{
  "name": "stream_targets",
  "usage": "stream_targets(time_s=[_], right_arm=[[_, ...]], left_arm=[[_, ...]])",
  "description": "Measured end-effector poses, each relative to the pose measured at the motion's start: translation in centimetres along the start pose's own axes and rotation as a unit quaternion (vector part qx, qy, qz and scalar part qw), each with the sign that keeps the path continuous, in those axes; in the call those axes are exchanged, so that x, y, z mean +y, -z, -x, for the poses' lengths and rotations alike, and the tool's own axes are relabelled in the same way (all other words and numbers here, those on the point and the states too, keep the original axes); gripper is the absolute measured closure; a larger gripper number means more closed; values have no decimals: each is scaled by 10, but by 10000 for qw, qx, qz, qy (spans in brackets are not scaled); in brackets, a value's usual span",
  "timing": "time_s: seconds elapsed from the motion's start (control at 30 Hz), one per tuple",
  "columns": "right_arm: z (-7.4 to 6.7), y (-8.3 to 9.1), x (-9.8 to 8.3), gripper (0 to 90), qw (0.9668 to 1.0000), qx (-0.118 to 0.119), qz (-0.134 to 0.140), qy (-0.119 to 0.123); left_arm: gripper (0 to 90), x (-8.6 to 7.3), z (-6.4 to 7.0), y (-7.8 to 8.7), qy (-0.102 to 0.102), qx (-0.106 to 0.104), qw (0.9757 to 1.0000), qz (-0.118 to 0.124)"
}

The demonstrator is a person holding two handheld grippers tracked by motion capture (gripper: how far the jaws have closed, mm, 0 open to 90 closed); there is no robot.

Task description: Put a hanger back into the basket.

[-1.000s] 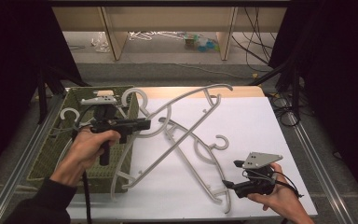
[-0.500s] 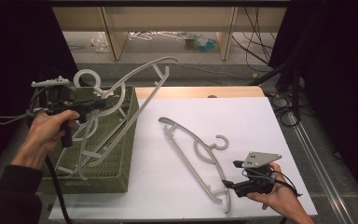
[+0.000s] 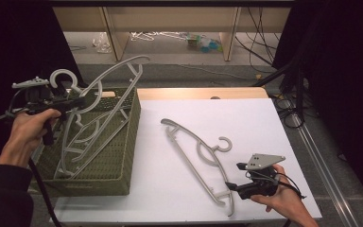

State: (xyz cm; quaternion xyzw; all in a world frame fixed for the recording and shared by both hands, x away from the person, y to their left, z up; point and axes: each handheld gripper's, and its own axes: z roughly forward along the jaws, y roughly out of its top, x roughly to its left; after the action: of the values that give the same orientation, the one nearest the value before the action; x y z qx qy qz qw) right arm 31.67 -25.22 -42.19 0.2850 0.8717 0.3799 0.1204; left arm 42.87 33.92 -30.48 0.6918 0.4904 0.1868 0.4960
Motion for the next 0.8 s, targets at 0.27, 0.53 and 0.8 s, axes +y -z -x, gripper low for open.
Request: stream_targets(time_s=[0.27,0.53,0.8], right_arm=[[0,0,-1,238,10000,-16,-8,-41],[0,1,0,239,10000,-5,5,-26],[1,0,-1,239,10000,-8,-11,-39]], left_arm=[[803,-14,-23,2,-72,304,9994,-113],[803,-27,-37,4,-139,429,9986,-286],[803,-45,-52,4,-84,562,9968,-565]])
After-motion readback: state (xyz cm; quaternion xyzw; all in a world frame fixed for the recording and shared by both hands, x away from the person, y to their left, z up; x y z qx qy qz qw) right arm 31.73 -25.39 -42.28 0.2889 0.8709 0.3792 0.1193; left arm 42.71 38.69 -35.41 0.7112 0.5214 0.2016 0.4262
